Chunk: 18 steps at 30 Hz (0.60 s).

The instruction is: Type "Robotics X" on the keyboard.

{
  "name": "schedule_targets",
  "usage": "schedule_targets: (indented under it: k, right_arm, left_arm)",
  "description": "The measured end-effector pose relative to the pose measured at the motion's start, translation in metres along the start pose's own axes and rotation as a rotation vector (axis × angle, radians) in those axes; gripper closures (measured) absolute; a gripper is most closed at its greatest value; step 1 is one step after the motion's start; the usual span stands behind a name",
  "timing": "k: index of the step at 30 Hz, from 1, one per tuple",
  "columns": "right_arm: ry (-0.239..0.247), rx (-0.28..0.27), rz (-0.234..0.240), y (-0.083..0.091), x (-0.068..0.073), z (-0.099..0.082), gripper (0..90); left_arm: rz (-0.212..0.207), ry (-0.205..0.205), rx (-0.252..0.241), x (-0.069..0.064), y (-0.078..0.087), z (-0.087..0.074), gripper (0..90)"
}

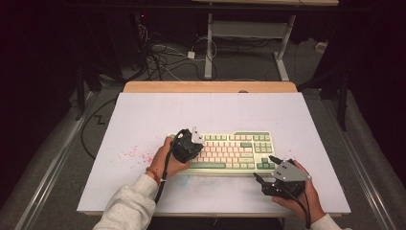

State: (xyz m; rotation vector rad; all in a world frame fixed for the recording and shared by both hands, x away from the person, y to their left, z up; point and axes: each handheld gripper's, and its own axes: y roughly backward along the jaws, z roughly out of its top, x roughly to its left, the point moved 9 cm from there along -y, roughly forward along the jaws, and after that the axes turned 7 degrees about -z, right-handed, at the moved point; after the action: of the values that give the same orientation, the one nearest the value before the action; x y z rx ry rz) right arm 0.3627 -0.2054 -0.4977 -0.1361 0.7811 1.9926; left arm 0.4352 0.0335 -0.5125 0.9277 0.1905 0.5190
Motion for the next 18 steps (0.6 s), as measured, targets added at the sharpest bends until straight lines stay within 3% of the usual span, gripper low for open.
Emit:
schedule_targets:
  k: [15,18]
  right_arm:
    - [0.01,0.017,0.009,-0.002,0.003,-0.002,25.6]
    - [0.014,0.023,0.012,-0.003,0.004,-0.003,25.7]
  left_arm:
    - [-0.007,-0.012,-0.005,-0.002,-0.007,0.011,86.2]
    - [-0.014,-0.017,0.019,-0.002,-0.011,0.009,86.4]
